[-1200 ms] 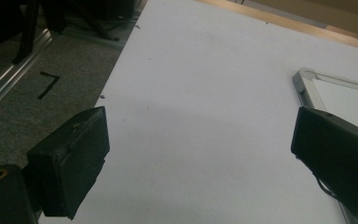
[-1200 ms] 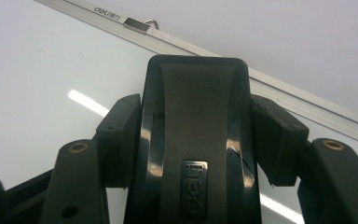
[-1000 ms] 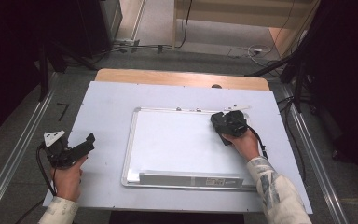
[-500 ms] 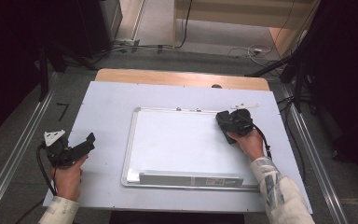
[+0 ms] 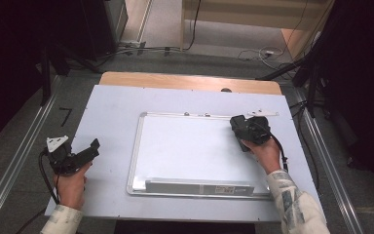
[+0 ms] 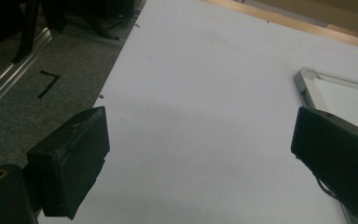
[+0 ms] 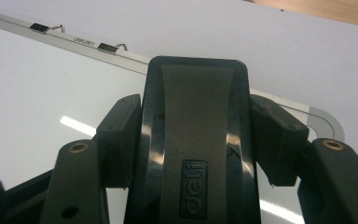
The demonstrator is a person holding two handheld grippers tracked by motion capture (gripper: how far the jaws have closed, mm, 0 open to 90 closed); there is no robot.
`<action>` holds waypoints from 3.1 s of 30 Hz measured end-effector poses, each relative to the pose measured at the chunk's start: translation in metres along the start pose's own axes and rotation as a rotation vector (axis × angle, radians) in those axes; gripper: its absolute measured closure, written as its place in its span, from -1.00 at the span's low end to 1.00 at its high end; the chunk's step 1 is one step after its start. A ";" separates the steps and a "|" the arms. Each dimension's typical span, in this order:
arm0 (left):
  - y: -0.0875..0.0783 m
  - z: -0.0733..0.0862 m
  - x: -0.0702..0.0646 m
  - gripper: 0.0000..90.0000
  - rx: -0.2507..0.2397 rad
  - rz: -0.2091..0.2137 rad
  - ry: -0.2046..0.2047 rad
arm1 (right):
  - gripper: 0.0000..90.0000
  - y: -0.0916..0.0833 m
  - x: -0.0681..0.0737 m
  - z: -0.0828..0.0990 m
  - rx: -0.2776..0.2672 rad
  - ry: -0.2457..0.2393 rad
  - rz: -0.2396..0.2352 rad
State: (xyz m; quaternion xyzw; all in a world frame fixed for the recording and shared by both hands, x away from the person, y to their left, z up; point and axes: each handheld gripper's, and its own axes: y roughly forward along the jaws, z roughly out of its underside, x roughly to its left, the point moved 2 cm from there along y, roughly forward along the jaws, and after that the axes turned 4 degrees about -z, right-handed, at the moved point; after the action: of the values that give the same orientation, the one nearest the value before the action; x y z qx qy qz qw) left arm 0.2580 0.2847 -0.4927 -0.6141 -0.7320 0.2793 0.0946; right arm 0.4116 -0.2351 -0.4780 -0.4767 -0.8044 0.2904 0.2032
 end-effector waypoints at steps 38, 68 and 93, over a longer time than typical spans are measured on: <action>-0.001 0.000 0.000 -0.90 0.001 0.001 0.000 | -0.17 -0.005 -0.022 0.008 -0.011 0.074 0.106; -0.001 0.000 0.001 -0.90 0.003 0.002 0.001 | -0.29 0.021 -0.027 0.008 0.036 0.166 0.215; -0.001 0.001 0.000 -0.90 0.003 -0.001 0.007 | -0.58 -0.037 -0.020 0.025 -0.096 0.128 0.060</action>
State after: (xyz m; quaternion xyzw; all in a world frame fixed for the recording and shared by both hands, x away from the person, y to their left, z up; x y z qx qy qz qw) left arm 0.2571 0.2841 -0.4926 -0.6148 -0.7315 0.2781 0.0982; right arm 0.3819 -0.2738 -0.4728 -0.5276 -0.7880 0.2264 0.2225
